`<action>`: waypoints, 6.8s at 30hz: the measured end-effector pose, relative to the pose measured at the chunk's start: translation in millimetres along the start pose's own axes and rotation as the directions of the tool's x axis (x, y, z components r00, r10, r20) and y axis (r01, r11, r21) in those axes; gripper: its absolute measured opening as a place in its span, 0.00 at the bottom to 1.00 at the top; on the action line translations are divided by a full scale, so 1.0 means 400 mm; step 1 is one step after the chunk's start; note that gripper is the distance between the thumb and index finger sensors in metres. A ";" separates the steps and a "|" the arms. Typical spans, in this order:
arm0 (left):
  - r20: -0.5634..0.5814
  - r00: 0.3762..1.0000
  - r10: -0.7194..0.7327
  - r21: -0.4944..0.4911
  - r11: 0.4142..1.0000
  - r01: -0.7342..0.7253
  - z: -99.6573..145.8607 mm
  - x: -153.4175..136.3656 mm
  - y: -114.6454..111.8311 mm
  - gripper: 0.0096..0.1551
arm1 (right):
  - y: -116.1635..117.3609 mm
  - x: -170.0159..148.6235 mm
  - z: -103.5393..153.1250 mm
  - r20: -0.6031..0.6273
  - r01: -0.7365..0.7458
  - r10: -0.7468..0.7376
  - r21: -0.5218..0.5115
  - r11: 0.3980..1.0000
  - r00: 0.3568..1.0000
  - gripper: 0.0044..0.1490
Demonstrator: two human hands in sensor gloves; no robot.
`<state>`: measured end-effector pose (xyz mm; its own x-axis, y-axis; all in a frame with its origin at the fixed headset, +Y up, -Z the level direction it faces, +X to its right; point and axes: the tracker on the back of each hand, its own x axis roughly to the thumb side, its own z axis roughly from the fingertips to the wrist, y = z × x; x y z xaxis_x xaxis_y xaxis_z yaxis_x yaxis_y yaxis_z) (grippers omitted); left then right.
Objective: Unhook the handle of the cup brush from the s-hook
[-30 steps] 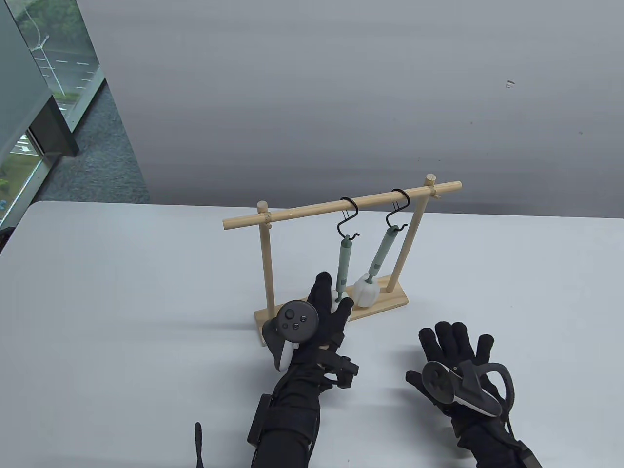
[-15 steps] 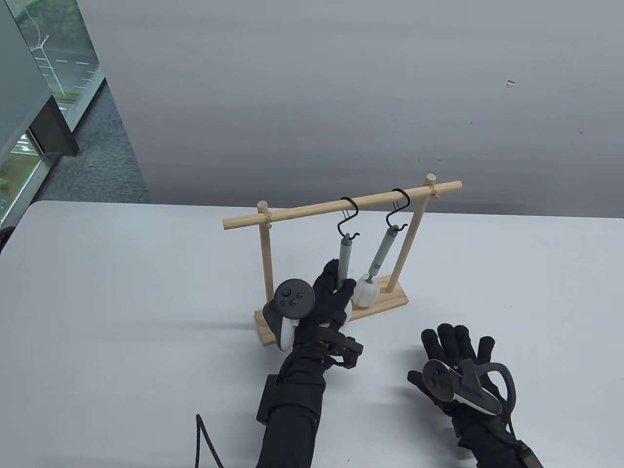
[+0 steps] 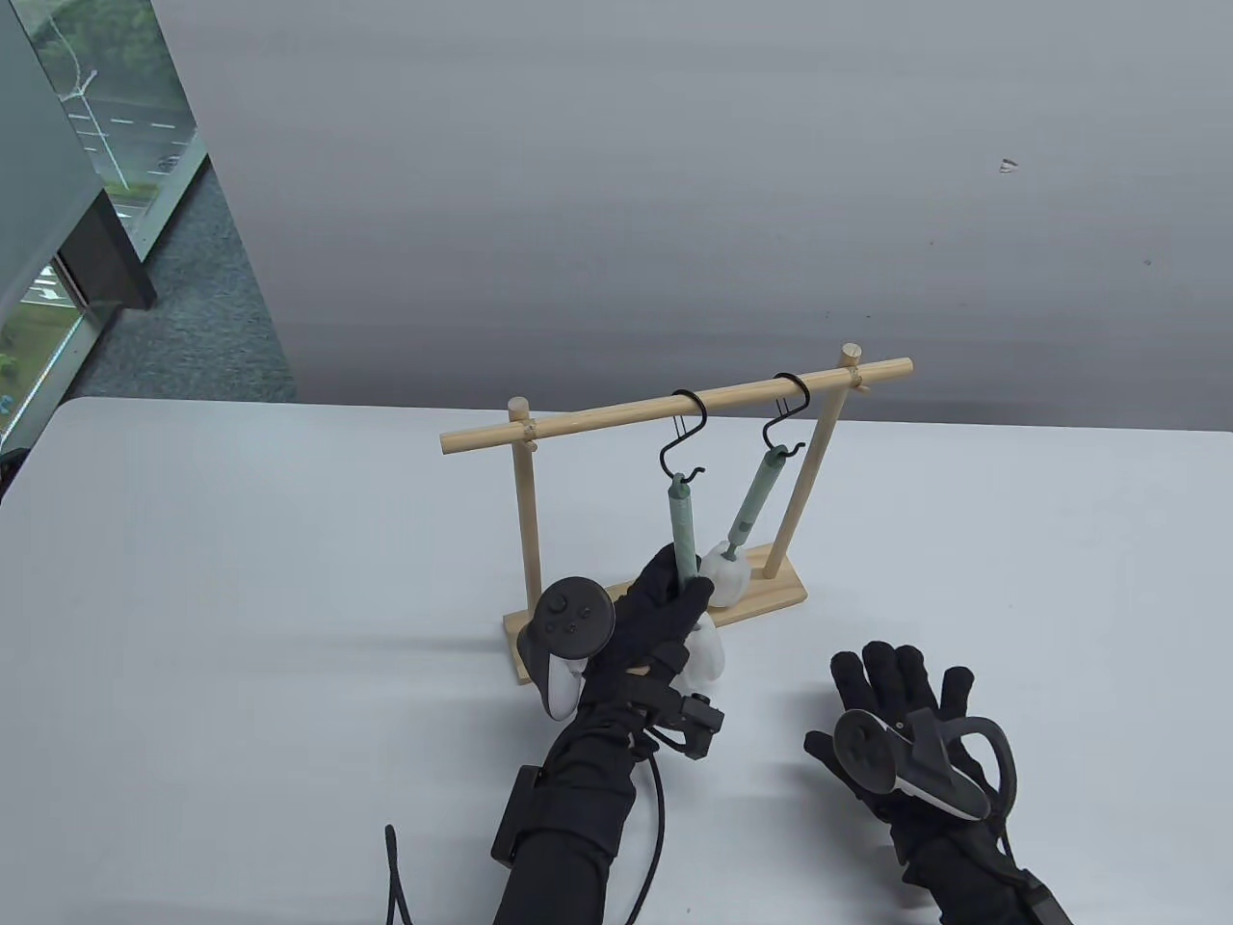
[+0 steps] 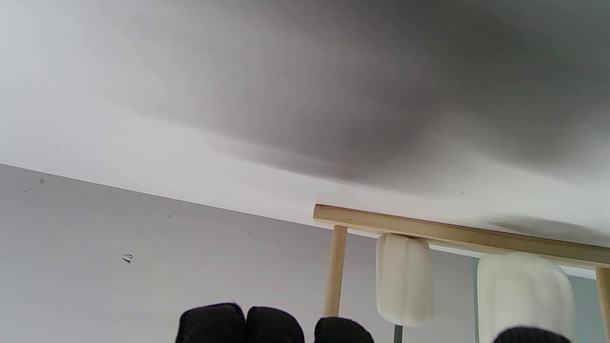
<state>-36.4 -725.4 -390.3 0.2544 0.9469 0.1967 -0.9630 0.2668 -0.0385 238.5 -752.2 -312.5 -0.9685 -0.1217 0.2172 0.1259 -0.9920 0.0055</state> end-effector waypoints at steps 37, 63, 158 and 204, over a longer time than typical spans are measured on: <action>0.116 0.990 0.080 -0.139 0.988 -0.064 0.060 0.096 -0.024 0.33 | -0.006 -0.019 0.004 -0.029 0.035 -0.035 0.017 0.999 0.999 0.56; 0.240 0.606 -0.759 0.022 0.628 0.778 0.230 0.029 0.152 0.32 | 0.004 0.006 0.000 0.005 -0.003 0.002 0.053 0.999 1.000 0.55; 0.260 0.443 -0.858 -0.130 0.423 0.897 0.248 -0.018 0.149 0.35 | -0.157 0.038 -0.200 -0.028 0.643 -0.673 -0.266 0.718 0.739 0.49; 0.269 0.485 -0.832 -0.195 0.446 0.874 0.252 -0.027 0.142 0.35 | -0.182 0.036 -0.193 -0.058 0.598 -0.656 -0.357 0.717 0.752 0.36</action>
<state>-102.7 -738.4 -295.9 0.9009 0.1888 0.3907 -0.1898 0.9811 -0.0366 198.9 -684.1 -385.2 -0.8237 0.5575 0.1033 -0.5658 -0.7962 -0.2144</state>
